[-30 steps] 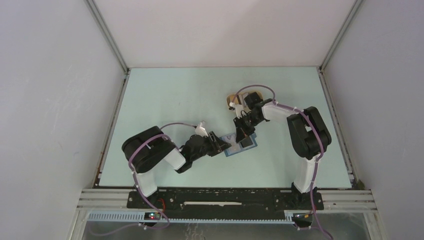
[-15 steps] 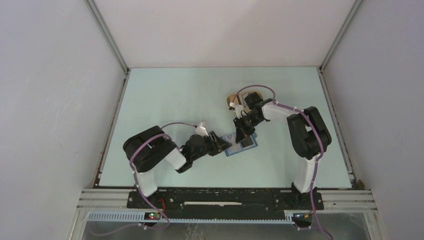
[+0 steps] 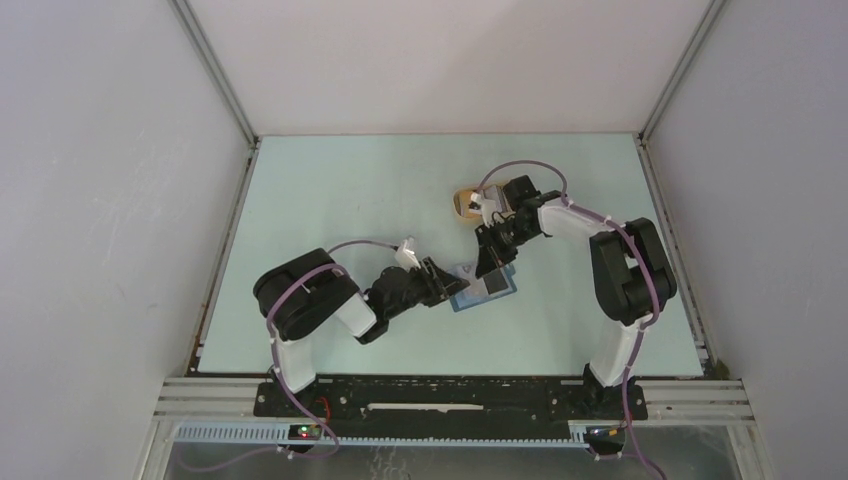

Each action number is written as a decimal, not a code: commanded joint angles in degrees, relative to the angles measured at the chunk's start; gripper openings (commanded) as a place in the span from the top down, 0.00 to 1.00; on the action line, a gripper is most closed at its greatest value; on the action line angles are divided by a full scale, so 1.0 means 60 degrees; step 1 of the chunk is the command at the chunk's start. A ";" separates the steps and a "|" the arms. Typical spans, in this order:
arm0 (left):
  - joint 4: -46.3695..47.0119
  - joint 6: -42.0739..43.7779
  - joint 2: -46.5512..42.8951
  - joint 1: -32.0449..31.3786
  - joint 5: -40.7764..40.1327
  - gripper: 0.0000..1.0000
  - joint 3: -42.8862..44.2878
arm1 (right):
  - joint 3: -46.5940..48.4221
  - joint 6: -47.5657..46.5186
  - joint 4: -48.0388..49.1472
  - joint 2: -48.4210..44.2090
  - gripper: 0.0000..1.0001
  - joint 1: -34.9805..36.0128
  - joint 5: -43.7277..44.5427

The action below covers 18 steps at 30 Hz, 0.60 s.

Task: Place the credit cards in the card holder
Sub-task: Turn over the card slot in the card holder.

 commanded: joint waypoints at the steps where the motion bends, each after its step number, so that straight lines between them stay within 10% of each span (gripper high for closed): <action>1: 0.0713 0.0110 0.0097 -0.0058 0.0093 0.54 0.0413 | 0.0335 -0.0128 -0.0075 -0.0358 0.77 -0.0175 -0.0146; 18: 0.0425 0.0479 0.0149 0.0004 0.0172 0.54 0.0912 | 0.0335 0.0200 -0.0107 -0.0466 0.65 -0.0926 -0.0535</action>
